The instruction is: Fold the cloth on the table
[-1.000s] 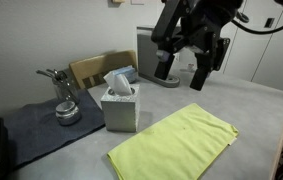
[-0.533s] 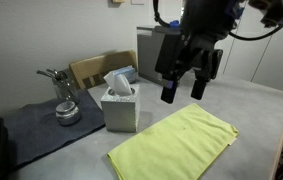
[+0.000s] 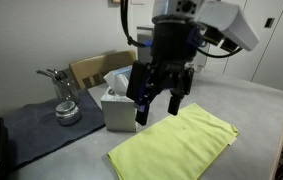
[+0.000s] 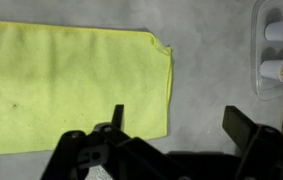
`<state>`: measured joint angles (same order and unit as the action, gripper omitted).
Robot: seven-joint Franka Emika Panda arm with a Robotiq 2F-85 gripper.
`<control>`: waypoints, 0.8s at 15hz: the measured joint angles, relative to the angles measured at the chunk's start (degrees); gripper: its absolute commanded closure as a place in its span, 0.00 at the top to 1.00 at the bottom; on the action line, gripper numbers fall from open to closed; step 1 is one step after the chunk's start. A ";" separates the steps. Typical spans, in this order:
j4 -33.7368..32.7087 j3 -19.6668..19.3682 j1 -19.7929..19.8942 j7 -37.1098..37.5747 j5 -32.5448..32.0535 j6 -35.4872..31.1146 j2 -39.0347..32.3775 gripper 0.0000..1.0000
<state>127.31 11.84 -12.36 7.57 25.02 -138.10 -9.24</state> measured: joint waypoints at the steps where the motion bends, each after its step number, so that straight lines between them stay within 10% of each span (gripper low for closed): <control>1: -0.95 0.04 -0.21 0.00 -0.15 -0.27 -1.25 1.00; 12: -3.59 0.02 -0.56 0.23 -0.70 -0.96 -4.61 1.00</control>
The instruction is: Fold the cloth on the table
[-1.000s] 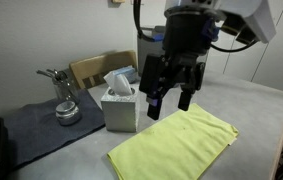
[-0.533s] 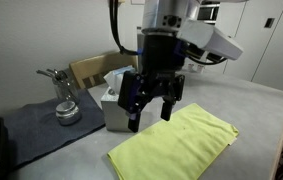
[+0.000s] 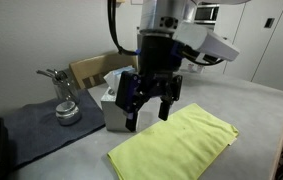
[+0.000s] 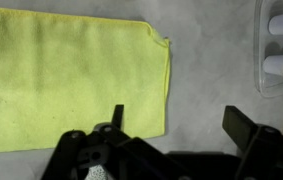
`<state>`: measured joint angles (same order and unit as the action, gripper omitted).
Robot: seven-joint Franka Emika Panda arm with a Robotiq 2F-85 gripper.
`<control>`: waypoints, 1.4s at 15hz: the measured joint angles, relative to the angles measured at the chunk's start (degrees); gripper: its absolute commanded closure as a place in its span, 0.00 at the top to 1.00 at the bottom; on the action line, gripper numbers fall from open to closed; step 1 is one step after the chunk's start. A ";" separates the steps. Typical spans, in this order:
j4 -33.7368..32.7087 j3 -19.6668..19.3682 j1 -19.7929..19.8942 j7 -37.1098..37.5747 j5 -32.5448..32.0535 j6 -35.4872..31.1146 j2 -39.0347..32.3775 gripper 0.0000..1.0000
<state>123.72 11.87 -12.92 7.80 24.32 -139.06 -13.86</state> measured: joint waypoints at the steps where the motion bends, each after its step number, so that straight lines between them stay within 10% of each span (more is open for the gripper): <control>1: 0.00 0.02 -0.07 0.00 -0.01 -0.04 -0.17 1.00; 21: -8.99 0.60 -2.42 1.52 -6.17 -0.50 -12.74 1.00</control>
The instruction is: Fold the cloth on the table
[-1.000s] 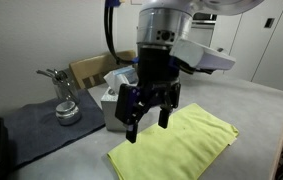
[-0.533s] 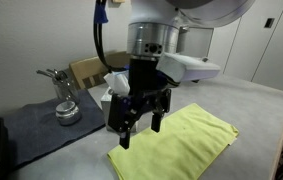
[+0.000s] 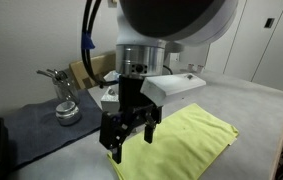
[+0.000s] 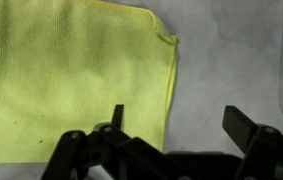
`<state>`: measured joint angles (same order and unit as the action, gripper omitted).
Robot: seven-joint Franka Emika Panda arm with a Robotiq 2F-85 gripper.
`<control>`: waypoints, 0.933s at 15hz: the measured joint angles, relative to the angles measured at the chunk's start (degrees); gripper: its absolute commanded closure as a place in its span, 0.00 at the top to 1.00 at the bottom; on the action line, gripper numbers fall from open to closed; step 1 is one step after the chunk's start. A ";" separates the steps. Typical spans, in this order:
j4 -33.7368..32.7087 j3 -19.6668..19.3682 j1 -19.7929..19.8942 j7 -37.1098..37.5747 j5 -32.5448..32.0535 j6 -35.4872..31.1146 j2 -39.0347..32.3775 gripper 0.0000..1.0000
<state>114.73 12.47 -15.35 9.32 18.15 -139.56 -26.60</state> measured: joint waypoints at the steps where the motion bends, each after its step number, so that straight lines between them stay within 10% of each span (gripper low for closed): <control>1: -0.55 -0.03 -0.30 0.96 -0.74 0.03 -0.72 1.00; 14: -6.09 -3.01 -5.14 15.83 -3.95 -0.11 -6.66 1.00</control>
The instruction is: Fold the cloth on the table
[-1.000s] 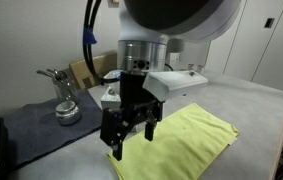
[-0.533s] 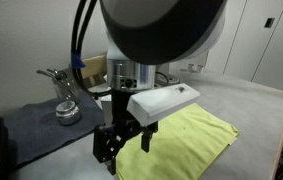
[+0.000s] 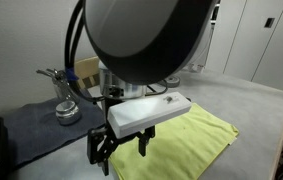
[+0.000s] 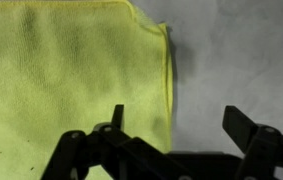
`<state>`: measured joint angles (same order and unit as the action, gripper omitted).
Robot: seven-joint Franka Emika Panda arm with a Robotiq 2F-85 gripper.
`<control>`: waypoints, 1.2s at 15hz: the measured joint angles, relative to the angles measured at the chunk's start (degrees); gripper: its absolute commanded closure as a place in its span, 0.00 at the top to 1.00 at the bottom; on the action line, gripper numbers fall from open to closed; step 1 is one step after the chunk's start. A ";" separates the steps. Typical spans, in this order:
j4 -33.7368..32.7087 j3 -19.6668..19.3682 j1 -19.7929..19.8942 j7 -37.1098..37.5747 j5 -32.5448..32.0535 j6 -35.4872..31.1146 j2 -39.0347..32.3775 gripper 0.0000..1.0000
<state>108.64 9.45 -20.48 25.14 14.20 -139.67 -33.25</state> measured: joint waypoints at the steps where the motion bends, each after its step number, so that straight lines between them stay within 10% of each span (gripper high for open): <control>1: -0.40 -0.51 -0.45 1.38 -0.49 -0.06 -0.45 1.00; 18: -4.85 -3.26 -2.46 7.50 -1.80 -0.12 -6.92 0.99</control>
<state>103.78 6.20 -22.94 32.64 12.41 -139.79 -40.17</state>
